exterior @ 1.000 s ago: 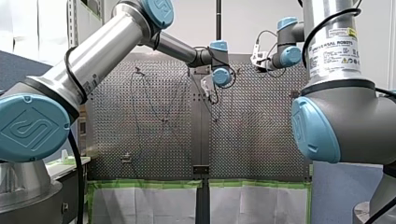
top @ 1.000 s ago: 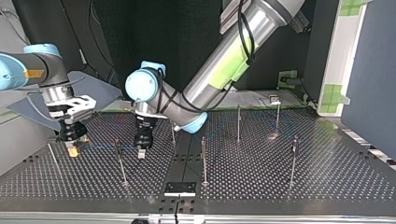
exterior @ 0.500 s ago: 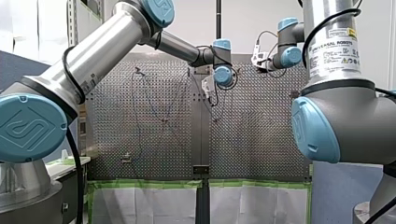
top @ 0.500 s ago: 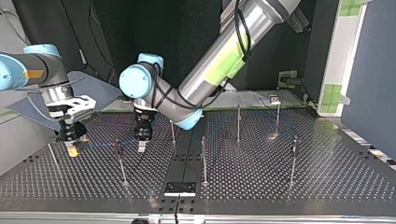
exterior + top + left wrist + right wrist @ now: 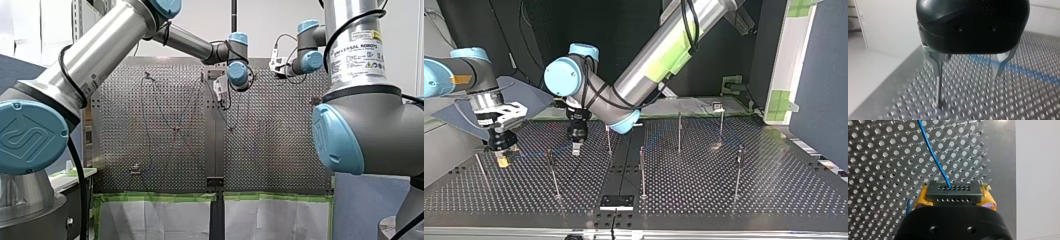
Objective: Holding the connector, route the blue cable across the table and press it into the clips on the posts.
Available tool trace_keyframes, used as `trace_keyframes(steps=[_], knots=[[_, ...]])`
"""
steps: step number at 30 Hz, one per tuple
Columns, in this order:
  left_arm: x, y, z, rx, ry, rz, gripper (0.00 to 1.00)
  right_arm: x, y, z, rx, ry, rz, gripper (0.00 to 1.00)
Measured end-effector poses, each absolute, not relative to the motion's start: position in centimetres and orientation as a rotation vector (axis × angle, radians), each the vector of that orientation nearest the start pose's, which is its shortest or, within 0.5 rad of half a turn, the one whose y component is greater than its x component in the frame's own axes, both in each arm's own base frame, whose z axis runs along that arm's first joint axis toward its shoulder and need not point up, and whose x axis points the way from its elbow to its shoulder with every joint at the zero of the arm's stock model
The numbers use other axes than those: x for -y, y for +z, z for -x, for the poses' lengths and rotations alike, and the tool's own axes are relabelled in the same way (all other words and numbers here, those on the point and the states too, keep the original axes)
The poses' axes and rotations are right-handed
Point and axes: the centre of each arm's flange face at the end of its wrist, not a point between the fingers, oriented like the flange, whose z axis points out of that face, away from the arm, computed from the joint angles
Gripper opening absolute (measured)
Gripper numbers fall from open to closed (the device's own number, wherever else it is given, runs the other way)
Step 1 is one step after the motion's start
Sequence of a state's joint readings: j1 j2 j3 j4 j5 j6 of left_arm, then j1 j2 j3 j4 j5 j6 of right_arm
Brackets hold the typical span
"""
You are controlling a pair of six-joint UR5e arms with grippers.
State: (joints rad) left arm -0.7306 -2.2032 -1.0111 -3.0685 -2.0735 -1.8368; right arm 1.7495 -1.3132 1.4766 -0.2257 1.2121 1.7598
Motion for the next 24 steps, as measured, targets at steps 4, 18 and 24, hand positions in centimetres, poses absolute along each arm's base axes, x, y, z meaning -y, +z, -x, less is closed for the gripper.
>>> trace_keyframes(steps=[4, 18, 24], knots=[[55.1, 38.7, -47.0, -1.581, -0.427, -0.006, 1.0, 55.5, 41.6, -27.1, 1.026, 1.748, -1.5, 0.02], [53.5, 42.0, -44.1, -1.502, -0.484, 0.01, 1.0, 55.5, 41.5, -27.1, 1.027, 1.748, -1.5, 0.02], [52.0, 43.3, -43.5, -1.463, -0.481, 0.066, 1.0, 55.5, 41.5, -27.1, 1.028, 1.747, -1.501, 0.02]])
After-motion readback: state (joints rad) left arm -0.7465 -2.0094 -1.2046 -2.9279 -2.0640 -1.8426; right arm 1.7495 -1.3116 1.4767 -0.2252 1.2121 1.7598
